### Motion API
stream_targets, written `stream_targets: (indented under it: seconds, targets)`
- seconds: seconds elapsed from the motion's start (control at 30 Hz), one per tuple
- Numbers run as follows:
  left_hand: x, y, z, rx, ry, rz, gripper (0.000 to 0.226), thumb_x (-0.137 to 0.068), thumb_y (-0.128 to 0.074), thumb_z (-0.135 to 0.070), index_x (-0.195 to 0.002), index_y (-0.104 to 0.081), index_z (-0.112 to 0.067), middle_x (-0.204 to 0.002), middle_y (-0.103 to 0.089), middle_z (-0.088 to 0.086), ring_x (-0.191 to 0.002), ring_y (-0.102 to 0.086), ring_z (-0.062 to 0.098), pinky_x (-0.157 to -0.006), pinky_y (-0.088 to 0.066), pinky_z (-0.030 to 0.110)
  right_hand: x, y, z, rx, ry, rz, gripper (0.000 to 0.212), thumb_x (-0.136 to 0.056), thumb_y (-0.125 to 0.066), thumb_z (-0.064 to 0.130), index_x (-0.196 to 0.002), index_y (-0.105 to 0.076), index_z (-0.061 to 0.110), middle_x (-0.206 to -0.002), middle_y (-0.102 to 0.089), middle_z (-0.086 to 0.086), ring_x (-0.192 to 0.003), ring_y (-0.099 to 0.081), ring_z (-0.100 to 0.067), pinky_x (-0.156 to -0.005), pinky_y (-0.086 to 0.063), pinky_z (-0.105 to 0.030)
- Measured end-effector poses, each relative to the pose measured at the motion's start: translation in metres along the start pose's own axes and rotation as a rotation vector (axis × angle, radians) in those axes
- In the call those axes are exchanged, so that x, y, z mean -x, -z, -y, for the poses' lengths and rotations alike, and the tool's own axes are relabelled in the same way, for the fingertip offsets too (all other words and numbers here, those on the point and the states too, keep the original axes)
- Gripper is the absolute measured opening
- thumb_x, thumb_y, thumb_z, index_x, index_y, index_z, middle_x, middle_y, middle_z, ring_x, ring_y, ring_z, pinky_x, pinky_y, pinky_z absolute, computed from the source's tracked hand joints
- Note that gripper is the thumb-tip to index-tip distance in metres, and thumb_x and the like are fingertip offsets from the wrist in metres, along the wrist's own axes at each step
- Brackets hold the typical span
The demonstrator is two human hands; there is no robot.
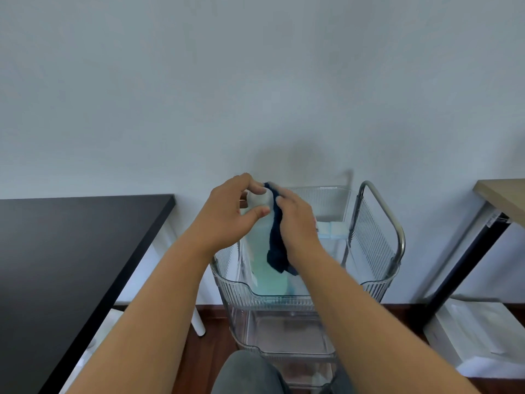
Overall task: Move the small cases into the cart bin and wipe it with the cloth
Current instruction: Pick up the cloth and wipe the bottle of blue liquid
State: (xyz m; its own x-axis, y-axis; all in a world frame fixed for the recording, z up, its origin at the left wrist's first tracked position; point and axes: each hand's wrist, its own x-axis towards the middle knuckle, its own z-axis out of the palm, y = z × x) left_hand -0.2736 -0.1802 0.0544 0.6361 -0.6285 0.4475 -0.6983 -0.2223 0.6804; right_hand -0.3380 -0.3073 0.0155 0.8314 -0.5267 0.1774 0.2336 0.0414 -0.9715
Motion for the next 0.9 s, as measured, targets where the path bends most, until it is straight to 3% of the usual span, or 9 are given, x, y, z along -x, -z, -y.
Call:
stream_targets:
  seconds: [0.07, 0.1, 0.3, 0.43, 0.5, 0.57, 0.7, 0.8, 0.9]
  targets:
    - [0.001, -0.001, 0.002, 0.065, -0.012, 0.011, 0.024, -0.082, -0.077, -0.013, -0.094, -0.061, -0.026, -0.114, -0.067, -0.013, -0.094, -0.063, -0.002, -0.082, -0.049, 0.009, -0.016, 0.004, 0.016, 0.084, -0.188, 0.080, 0.039, -0.082, -0.044, 0.014, -0.083, -0.079, 0.032, -0.084, -0.077, 0.001, -0.079, -0.070, -0.018, -0.072, -0.057, -0.035]
    - [0.002, -0.001, 0.003, 0.097, -0.013, 0.014, 0.023, -0.082, -0.077, -0.011, -0.097, -0.063, -0.021, -0.116, -0.067, -0.012, -0.095, -0.064, -0.001, -0.083, -0.049, 0.010, -0.022, 0.007, 0.021, 0.096, -0.275, 0.115, 0.034, -0.079, -0.047, 0.017, -0.079, -0.079, 0.028, -0.079, -0.076, -0.005, -0.073, -0.069, -0.025, -0.069, -0.056, -0.040]
    - [0.002, 0.002, 0.006, 0.248, 0.012, 0.112, 0.020, -0.085, -0.073, -0.005, -0.099, -0.063, -0.015, -0.123, -0.067, -0.009, -0.109, -0.064, 0.010, -0.090, -0.052, 0.021, -0.037, 0.022, 0.012, -0.003, -0.449, 0.169, 0.021, -0.072, -0.059, 0.027, -0.063, -0.072, 0.015, -0.061, -0.066, -0.009, -0.048, -0.062, -0.023, -0.048, -0.051, -0.028]
    - [0.006, 0.003, 0.005, 0.297, 0.049, 0.171, 0.021, -0.092, -0.064, -0.003, -0.105, -0.059, -0.018, -0.133, -0.061, -0.010, -0.118, -0.061, 0.012, -0.097, -0.051, 0.028, -0.023, 0.023, -0.013, -0.038, -0.548, 0.087, 0.021, -0.077, -0.055, 0.032, -0.071, -0.063, 0.013, -0.060, -0.064, -0.008, -0.051, -0.059, -0.024, -0.053, -0.048, -0.028]
    - [0.006, 0.002, 0.005, 0.103, 0.050, 0.122, 0.023, -0.093, -0.062, -0.010, -0.107, -0.056, -0.028, -0.133, -0.058, -0.016, -0.115, -0.057, 0.012, -0.099, -0.049, 0.031, -0.009, 0.020, -0.029, -0.092, -0.572, -0.004, 0.023, -0.082, -0.054, 0.032, -0.077, -0.065, 0.013, -0.071, -0.068, -0.009, -0.061, -0.063, -0.025, -0.059, -0.049, -0.031]
    - [0.009, -0.003, 0.002, -0.086, 0.038, 0.023, 0.026, -0.089, -0.060, -0.015, -0.106, -0.053, -0.034, -0.123, -0.058, -0.016, -0.106, -0.053, 0.015, -0.093, -0.047, 0.033, 0.008, 0.016, -0.041, -0.193, -0.556, -0.082, 0.025, -0.085, -0.055, 0.032, -0.083, -0.072, 0.013, -0.078, -0.075, -0.008, -0.068, -0.071, -0.025, -0.061, -0.055, -0.033]
    - [0.010, -0.010, -0.002, -0.248, -0.030, -0.110, 0.026, -0.086, -0.067, -0.039, -0.105, -0.056, -0.025, -0.100, -0.056, -0.015, -0.086, -0.051, 0.017, -0.077, -0.045, 0.032, 0.024, 0.002, -0.052, -0.306, -0.346, -0.084, 0.036, -0.092, -0.043, 0.024, -0.100, -0.075, 0.038, -0.096, -0.077, 0.003, -0.089, -0.073, -0.015, -0.069, -0.058, -0.031]
    - [0.009, -0.006, 0.001, -0.196, 0.001, -0.095, 0.025, -0.084, -0.070, -0.042, -0.102, -0.058, -0.029, -0.085, -0.056, -0.028, -0.070, -0.048, 0.002, -0.068, -0.043, 0.025, 0.021, -0.005, -0.040, -0.302, -0.216, -0.052, 0.040, -0.089, -0.041, 0.022, -0.104, -0.073, 0.042, -0.096, -0.077, 0.004, -0.086, -0.073, -0.012, -0.067, -0.057, -0.027]
    - [0.011, 0.001, 0.006, -0.085, 0.055, -0.055, 0.022, -0.081, -0.072, -0.044, -0.097, -0.059, -0.036, -0.083, -0.058, -0.033, -0.069, -0.051, 0.003, -0.063, -0.045, 0.016, 0.006, -0.004, -0.025, -0.271, -0.198, -0.012, 0.038, -0.090, -0.043, 0.020, -0.102, -0.075, 0.038, -0.102, -0.076, -0.003, -0.093, -0.072, -0.020, -0.077, -0.058, -0.037]
